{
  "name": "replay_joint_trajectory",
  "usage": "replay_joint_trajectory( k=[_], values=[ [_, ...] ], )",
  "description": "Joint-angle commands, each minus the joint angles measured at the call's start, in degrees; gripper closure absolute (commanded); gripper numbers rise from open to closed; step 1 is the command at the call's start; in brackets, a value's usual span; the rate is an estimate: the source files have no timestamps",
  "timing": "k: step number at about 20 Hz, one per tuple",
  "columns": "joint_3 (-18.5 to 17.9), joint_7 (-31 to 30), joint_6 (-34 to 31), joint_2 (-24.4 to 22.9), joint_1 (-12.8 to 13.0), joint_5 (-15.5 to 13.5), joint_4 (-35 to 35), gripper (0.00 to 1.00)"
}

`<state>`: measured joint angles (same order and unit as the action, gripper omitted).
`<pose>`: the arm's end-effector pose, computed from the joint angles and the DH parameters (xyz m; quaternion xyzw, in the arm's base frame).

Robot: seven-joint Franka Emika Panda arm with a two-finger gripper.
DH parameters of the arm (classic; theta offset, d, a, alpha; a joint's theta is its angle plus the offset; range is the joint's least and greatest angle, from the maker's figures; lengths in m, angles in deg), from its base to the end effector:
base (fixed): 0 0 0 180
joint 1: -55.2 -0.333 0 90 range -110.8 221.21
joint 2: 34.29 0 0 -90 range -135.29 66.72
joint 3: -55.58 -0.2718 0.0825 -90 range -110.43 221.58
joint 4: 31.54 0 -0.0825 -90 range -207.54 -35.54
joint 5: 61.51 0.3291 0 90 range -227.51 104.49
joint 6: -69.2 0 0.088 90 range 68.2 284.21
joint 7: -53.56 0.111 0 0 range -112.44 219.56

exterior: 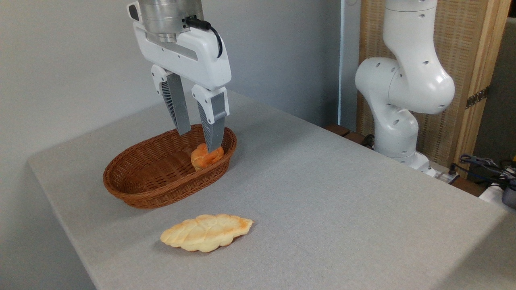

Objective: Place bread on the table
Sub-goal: 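Lower the open gripper into the wicker basket over the orange roll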

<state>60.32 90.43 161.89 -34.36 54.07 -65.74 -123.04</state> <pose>0.5022 -0.0396 0.5704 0.9380 -0.3445 0.0211 0.0321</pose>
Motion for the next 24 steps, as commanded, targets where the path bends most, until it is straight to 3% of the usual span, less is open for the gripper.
replay_joint_trajectory(
  k=[1,10,14,18,24],
  values=[
    [-0.53,-0.05,-1.28,-0.10,0.08,0.37,0.35,0.00],
    [0.43,-0.13,-1.19,-0.45,0.16,0.02,-1.13,0.00],
    [6.48,-0.48,4.41,-3.43,0.16,-0.42,-9.38,0.00],
    [13.25,-2.85,10.04,-3.35,0.16,-4.28,-14.84,0.00],
    [20.65,-3.65,23.05,-2.03,0.16,-3.94,-25.39,0.00]
  ],
)
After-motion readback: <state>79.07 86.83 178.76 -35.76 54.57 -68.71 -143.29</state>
